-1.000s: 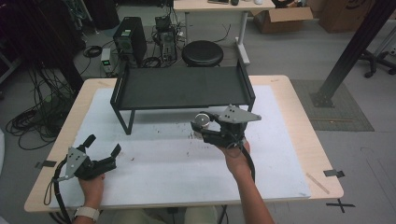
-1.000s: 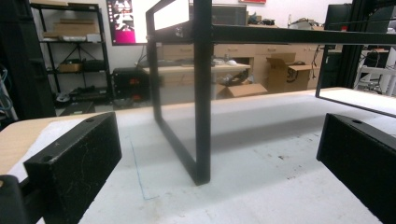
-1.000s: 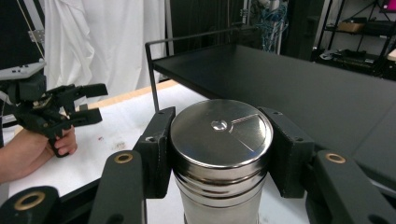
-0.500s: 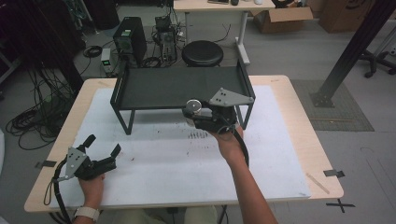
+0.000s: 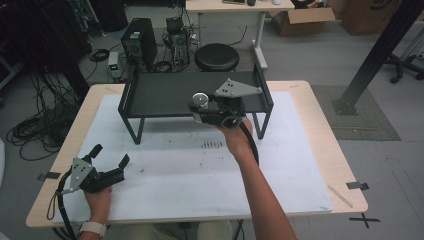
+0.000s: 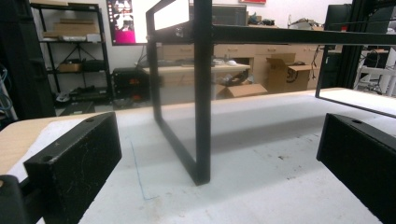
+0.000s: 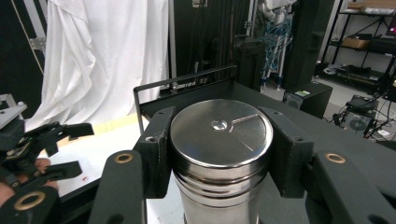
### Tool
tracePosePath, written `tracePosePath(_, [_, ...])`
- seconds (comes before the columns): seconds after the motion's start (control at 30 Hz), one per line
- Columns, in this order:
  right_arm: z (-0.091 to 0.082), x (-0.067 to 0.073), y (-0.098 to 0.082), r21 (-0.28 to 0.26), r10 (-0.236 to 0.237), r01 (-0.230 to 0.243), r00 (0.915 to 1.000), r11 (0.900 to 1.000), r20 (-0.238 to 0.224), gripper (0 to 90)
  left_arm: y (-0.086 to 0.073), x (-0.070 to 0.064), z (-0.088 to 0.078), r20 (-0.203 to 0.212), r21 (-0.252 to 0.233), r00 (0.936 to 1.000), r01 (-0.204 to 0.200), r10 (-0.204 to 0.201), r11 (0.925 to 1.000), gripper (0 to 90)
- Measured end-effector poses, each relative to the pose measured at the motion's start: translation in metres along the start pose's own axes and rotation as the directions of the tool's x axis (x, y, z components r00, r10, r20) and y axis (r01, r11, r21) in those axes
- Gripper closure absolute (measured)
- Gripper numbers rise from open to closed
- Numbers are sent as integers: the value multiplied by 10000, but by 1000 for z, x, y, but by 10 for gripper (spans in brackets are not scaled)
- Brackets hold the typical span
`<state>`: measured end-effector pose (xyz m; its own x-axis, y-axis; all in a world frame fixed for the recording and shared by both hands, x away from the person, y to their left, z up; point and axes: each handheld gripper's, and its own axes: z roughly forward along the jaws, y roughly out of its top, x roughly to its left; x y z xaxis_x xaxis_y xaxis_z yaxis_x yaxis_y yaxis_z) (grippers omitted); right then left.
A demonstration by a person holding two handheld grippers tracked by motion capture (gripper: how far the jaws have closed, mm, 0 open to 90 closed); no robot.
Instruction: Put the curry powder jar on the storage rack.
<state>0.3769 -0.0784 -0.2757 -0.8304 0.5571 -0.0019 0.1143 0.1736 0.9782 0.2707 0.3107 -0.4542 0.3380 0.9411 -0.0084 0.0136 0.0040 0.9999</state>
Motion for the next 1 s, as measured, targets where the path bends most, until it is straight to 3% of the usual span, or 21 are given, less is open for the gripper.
tracePosePath(0.7, [33,-25,17,-75,-76,81,9979,9999,642,490,0,0,0,1,0,10000,3,-3,10000,2])
tracePosePath(1.0, [56,-42,15,255,137,-166,9940,9995,1088,490,0,0,0,3,-1,10000,7,-7,10000,2])
